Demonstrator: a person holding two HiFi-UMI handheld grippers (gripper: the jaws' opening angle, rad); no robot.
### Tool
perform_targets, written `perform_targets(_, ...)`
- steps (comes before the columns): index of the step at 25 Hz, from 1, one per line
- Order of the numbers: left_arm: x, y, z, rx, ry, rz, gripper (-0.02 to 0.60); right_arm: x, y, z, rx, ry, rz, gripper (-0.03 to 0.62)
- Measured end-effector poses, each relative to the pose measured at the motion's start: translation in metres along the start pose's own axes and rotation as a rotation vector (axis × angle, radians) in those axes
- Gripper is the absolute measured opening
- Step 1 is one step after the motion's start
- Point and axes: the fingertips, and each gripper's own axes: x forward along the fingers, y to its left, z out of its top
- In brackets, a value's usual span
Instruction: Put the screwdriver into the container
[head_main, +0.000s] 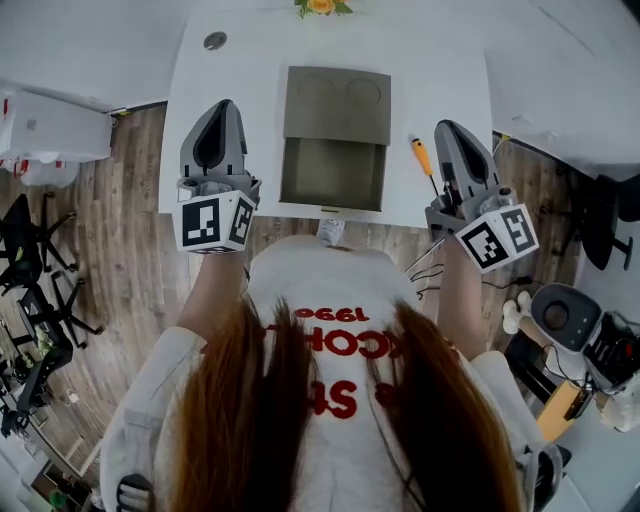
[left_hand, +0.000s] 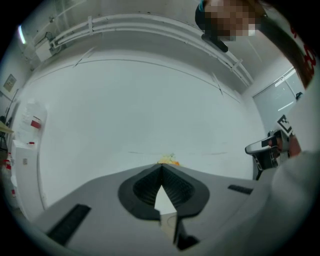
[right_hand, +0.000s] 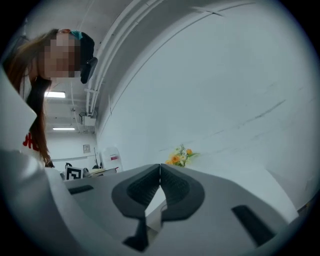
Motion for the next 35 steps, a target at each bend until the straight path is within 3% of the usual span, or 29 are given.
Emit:
perform_targets(11, 0.036, -0.020, -0.001, -0.017, 0.007, -0.068, 0.006, 0.007, -0.022, 0.008, -0.081, -0.026, -0.091, 0.005)
perform_targets(17, 0.051, -0.030, -0.010, -0.036, 0.036, -0.128, 0.006, -0.002, -0.040, -0.005, -0.127, 0.042, -0.182, 0.005)
perform_targets(23, 0.061, -0.046, -0.036, -0.058, 0.087, -0.162, 0.006, -0.013, -0.079, -0.058, -0.096, 0.198, -0.244, 0.029)
perform_targets(26, 0.062, -0.051, -0.052, -0.061, 0.116, -0.181, 0.006, -0.017, -0.095, -0.098, -0.093, 0.325, -0.262, 0.095)
perform_targets(33, 0.058, -0.052, -0.085, -0.062, 0.195, -0.185, 0.006, -0.026, -0.123, -0.186, -0.161, 0.619, -0.297, 0.112)
perform_targets(35, 0.054, -0.049, -0.092, -0.059, 0.219, -0.182, 0.006, -0.029, -0.132, -0.211, -0.159, 0.697, -0.300, 0.155)
